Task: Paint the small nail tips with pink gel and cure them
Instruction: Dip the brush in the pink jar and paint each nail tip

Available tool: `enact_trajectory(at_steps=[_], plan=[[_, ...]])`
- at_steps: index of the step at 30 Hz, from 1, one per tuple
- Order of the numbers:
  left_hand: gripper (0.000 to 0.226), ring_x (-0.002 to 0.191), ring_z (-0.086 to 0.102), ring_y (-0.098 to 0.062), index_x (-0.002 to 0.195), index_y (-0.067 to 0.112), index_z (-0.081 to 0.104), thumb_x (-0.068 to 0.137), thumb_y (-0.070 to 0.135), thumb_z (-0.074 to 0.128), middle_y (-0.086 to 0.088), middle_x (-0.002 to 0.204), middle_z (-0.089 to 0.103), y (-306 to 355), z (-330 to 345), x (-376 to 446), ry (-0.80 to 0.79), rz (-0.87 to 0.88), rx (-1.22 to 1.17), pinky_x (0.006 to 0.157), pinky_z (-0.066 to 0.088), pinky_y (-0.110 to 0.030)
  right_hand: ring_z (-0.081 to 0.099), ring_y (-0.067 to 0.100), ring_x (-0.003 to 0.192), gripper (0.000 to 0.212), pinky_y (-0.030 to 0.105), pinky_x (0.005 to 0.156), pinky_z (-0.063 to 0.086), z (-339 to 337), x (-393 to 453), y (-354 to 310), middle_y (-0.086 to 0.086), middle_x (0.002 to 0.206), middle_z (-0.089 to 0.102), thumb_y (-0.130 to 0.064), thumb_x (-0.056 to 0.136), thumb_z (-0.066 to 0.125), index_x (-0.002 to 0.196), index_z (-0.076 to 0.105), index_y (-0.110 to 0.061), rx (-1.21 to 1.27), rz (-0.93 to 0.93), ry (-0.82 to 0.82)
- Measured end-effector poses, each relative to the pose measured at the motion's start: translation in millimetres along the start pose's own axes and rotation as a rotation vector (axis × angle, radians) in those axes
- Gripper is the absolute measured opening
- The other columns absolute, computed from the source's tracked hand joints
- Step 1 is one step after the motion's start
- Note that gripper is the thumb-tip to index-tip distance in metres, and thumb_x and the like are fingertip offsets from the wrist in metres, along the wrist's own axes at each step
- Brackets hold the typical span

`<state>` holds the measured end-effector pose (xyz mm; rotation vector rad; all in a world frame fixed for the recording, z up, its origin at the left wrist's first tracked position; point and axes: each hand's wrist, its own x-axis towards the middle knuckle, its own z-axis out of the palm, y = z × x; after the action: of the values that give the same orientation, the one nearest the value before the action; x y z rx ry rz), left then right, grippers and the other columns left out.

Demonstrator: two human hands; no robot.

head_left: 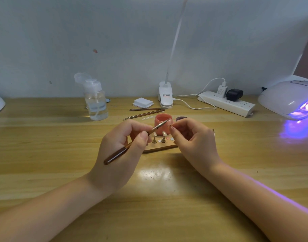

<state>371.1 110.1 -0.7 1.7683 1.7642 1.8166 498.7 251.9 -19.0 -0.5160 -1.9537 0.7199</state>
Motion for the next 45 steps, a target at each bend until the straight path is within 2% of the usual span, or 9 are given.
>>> enact_trajectory(at_steps=[7,13,16,18,28,33,37,41,45], plan=[[0.023,0.078,0.061,-0.012,0.090,0.022,0.067,0.083,0.034,0.048,0.007,0.077,0.067,-1.7,1.0,-1.4,-0.074,0.001,0.027,0.067,0.043,-0.017,0.063,0.013,0.063,0.005,0.039,0.061,0.053,-0.3,-0.1,-0.7,-0.003,0.071,0.067,-0.007,0.084,0.071,0.089,0.070,-0.009,0.003,-0.008,0.005],[0.020,0.084,0.065,-0.011,0.099,0.021,0.066,0.088,0.032,0.052,0.007,0.086,0.070,-0.1,2.5,-0.4,-0.001,-0.051,-0.056,0.072,0.047,-0.014,0.064,0.017,0.062,0.003,0.044,0.061,0.053,0.3,-0.5,0.3,-0.001,0.069,0.067,-0.007,0.085,0.070,0.087,0.070,-0.009,0.028,0.005,0.007],[0.015,0.081,0.066,-0.010,0.096,0.020,0.067,0.088,0.023,0.055,0.005,0.083,0.070,-1.9,3.4,-1.5,-0.024,-0.097,-0.078,0.072,0.048,-0.016,0.064,0.016,0.062,0.011,0.044,0.059,0.055,0.3,0.0,-0.4,-0.009,0.070,0.067,-0.007,0.085,0.070,0.085,0.068,-0.018,0.044,0.018,0.006],[0.019,0.079,0.066,-0.009,0.093,0.017,0.067,0.085,0.029,0.055,0.002,0.081,0.070,-1.5,2.2,-2.5,-0.025,-0.098,-0.109,0.071,0.048,-0.016,0.065,0.014,0.063,0.016,0.043,0.060,0.056,-0.1,0.4,-0.8,-0.011,0.071,0.067,-0.008,0.085,0.070,0.086,0.067,-0.023,0.050,0.026,0.002],[0.024,0.080,0.066,-0.011,0.091,0.018,0.067,0.083,0.034,0.051,0.003,0.081,0.070,-0.8,1.2,-2.4,-0.027,-0.063,-0.083,0.070,0.050,-0.019,0.066,0.017,0.066,0.010,0.044,0.063,0.056,-1.4,-0.2,-1.3,-0.001,0.074,0.068,-0.008,0.085,0.069,0.090,0.068,-0.016,0.050,0.048,-0.023],[0.017,0.083,0.065,-0.009,0.096,0.022,0.067,0.087,0.029,0.055,0.008,0.084,0.070,0.1,3.1,-0.8,-0.015,-0.056,-0.049,0.071,0.046,-0.012,0.066,0.016,0.066,0.009,0.044,0.063,0.056,-1.0,-0.3,-0.8,-0.004,0.073,0.068,-0.008,0.085,0.070,0.089,0.069,-0.016,0.056,0.052,-0.016],[0.023,0.080,0.066,-0.012,0.091,0.019,0.068,0.083,0.033,0.051,0.004,0.081,0.070,0.5,1.4,-3.0,-0.015,-0.053,-0.054,0.069,0.050,-0.021,0.066,0.016,0.066,0.012,0.044,0.062,0.056,-0.5,0.0,0.2,-0.005,0.073,0.069,-0.009,0.085,0.070,0.089,0.068,-0.020,0.046,0.045,-0.014],[0.017,0.082,0.066,-0.007,0.098,0.017,0.068,0.091,0.022,0.053,0.003,0.085,0.071,-0.7,4.7,0.1,0.038,-0.110,-0.132,0.068,0.047,-0.011,0.066,0.019,0.066,0.008,0.046,0.063,0.056,0.5,0.0,2.2,0.000,0.073,0.069,-0.010,0.085,0.070,0.089,0.070,-0.017,0.055,0.055,-0.003],[0.020,0.074,0.065,-0.006,0.093,0.014,0.069,0.088,0.019,0.050,0.000,0.077,0.071,-3.2,4.8,0.3,0.023,-0.159,-0.172,0.067,0.048,-0.015,0.067,0.019,0.066,0.010,0.046,0.062,0.056,0.6,0.0,0.9,-0.003,0.074,0.070,-0.011,0.085,0.070,0.089,0.069,-0.020,0.056,0.050,-0.009]])
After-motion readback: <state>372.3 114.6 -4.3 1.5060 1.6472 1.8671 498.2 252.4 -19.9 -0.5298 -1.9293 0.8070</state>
